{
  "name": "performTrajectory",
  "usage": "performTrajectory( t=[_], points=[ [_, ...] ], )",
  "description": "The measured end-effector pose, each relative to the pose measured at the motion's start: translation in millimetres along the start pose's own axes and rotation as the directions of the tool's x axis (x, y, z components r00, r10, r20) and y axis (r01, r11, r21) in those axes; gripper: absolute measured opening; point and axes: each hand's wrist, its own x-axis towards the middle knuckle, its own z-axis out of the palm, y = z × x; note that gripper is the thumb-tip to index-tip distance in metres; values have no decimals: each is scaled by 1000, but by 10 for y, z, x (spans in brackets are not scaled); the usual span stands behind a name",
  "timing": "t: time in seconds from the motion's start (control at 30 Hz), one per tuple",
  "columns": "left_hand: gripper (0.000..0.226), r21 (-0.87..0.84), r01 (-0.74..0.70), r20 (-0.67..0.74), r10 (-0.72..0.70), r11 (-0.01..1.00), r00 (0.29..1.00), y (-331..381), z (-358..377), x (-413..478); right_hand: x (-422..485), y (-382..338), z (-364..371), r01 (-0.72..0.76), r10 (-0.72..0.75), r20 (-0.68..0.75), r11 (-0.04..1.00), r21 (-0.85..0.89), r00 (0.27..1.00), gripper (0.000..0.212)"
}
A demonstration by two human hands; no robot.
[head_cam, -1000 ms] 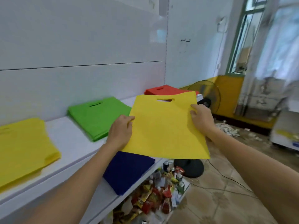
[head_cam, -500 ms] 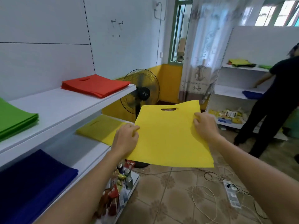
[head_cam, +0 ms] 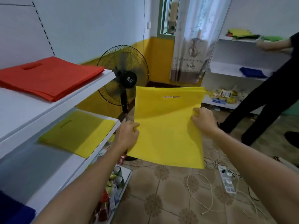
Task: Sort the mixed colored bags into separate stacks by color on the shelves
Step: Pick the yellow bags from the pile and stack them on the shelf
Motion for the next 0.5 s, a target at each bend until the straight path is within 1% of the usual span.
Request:
performTrajectory(
  t=[0.1,0.23,0.33,0.4,0.5],
  points=[
    [38,-2,22,16,-22,1000,1000,-123,102,248,280,-20,191,-52,51,22,997,53,998,29],
    [37,-5,72,69,-71,997,995,-444,240,404,659,-61,589,-66,57,127,996,61,990,29],
    [36,-23,156,56,-155,987,986,-716,298,491,1020,-187,982,-8,-4,215,998,58,977,28],
    [36,-32,239,34,-238,970,971,-881,325,537,1277,-323,1246,23,-40,286,998,64,957,28],
    [36,-63,396,-25,-398,916,917,-1115,353,589,1694,-585,1629,134,-160,415,987,91,896,23]
  ],
)
